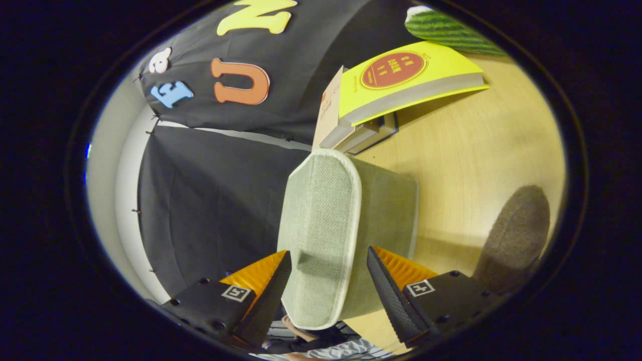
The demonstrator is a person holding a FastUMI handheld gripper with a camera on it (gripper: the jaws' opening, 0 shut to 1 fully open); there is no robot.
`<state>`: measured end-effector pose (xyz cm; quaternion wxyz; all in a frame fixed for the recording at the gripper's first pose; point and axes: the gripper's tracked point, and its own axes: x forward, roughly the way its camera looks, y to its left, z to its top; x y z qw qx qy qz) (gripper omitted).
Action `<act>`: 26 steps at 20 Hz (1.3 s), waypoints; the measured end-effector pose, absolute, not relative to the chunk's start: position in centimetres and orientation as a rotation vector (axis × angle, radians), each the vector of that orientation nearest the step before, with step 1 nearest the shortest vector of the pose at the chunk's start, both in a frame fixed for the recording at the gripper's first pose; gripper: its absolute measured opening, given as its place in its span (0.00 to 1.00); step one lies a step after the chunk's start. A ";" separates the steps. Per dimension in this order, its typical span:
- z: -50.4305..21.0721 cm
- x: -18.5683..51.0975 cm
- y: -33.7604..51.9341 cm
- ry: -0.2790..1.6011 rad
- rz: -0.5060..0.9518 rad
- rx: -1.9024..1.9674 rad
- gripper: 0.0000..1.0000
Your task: Open the storage box then place both shoes into the box .Put the left shoe in first, then the right shoe, with the right side of both shoes facing outward in a uniform manner.
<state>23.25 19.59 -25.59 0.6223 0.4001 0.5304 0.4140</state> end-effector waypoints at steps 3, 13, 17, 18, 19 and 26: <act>-25.6 22.5 19.9 1.243 0.988 0.943 0.86; -22.5 22.2 18.2 1.125 0.994 0.814 0.14; -20.6 21.7 18.7 1.123 0.966 0.752 0.07; -19.9 21.7 18.9 1.118 0.966 0.744 0.07; -19.2 21.6 18.9 1.112 0.964 0.740 0.07; -13.9 21.3 20.9 1.098 0.910 0.683 0.07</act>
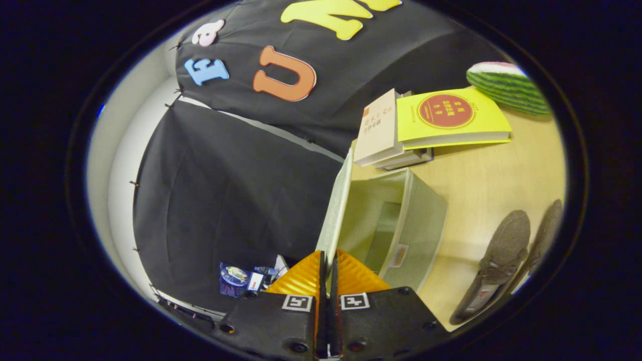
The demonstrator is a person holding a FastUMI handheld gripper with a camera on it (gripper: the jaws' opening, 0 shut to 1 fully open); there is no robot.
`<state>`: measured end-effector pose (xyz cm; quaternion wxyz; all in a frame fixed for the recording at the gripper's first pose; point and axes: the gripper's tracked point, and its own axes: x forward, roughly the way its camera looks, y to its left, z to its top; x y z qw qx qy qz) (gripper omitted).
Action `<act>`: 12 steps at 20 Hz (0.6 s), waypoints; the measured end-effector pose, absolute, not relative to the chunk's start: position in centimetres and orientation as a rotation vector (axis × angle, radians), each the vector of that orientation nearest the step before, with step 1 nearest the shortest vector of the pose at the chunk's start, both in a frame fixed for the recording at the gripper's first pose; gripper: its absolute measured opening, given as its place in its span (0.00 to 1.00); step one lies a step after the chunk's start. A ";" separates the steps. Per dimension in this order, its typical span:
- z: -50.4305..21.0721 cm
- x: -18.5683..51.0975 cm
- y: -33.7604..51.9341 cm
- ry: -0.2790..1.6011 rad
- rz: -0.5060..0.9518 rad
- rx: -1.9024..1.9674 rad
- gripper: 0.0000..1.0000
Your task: Open the storage box then place both shoes into the box .Put the left shoe in first, then the right shoe, with the right side of both shoes facing outward in a uniform manner.
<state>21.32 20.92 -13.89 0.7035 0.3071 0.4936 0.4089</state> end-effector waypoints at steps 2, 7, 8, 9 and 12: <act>-11.9 20.7 22.3 1.088 0.907 0.650 0.07; -7.6 19.0 26.1 1.058 0.882 0.531 0.07; -7.1 18.9 27.0 1.046 0.880 0.505 0.07; -6.7 18.6 28.1 1.034 0.879 0.486 0.07; -6.5 18.3 31.2 1.005 0.864 0.464 0.15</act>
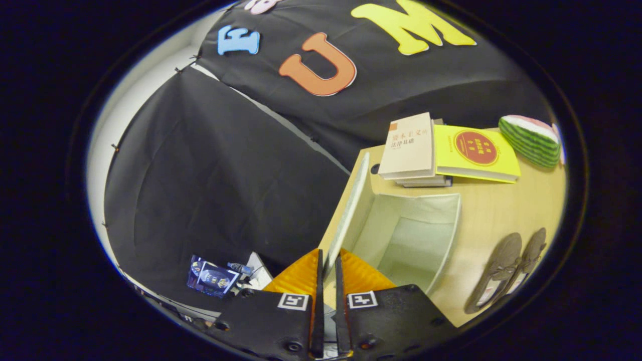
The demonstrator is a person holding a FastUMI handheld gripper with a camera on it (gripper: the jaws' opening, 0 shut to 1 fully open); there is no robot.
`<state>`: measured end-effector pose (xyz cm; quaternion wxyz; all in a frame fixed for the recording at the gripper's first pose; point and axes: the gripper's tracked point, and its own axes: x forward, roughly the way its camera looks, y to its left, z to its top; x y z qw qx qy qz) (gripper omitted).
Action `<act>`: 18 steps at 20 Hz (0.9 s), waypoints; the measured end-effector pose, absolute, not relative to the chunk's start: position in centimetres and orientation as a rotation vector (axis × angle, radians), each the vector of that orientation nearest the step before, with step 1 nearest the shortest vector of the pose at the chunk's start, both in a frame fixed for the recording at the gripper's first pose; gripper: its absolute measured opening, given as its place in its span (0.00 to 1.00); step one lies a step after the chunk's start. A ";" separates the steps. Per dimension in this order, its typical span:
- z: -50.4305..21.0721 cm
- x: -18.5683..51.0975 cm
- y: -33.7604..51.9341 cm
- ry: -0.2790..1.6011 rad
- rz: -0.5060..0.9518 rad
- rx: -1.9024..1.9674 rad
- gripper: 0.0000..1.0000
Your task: Open the storage box then place both shoes into the box .Put the left shoe in first, then the right shoe, with the right side of both shoes facing outward in a uniform manner.
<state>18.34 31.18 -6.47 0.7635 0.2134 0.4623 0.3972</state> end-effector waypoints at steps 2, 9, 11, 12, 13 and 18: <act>-6.1 18.0 33.4 1.010 0.867 0.505 0.15; -6.6 17.8 39.4 0.985 0.881 0.518 0.26; -6.7 17.7 40.1 0.967 0.877 0.492 0.47; -7.8 18.3 39.6 0.954 0.823 0.435 0.57; -9.0 19.4 38.0 0.930 0.730 0.362 0.68; -12.3 19.8 33.9 0.950 0.626 0.256 1.00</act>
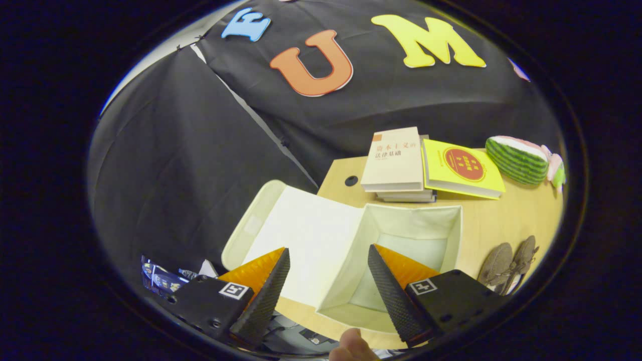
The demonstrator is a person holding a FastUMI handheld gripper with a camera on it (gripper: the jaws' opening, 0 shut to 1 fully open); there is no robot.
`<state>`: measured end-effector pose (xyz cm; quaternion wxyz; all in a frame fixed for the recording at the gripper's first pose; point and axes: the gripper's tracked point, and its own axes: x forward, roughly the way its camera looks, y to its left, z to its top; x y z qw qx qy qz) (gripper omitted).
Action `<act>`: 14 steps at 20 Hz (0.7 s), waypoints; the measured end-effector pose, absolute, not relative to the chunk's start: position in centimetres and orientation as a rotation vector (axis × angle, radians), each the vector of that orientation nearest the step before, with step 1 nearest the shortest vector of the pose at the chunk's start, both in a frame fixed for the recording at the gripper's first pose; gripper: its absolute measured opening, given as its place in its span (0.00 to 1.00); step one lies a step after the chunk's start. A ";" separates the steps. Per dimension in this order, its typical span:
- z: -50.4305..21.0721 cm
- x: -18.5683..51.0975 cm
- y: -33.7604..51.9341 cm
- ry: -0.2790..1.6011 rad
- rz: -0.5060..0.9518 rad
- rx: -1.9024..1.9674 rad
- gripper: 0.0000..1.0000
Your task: Open the storage box then place both shoes into the box .Put the left shoe in first, then the right shoe, with the right side of both shoes facing outward in a uniform manner.
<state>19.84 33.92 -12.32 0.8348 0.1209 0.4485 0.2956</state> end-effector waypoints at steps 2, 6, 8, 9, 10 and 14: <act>-13.1 20.2 31.3 0.962 0.588 0.234 1.00; -15.4 20.1 26.4 1.009 0.533 0.190 1.00; -16.7 20.0 23.7 1.030 0.498 0.168 1.00; -17.4 19.8 22.3 1.046 0.480 0.154 1.00; -18.1 19.7 21.1 1.062 0.463 0.145 1.00; -21.2 19.2 15.7 1.136 0.366 0.134 1.00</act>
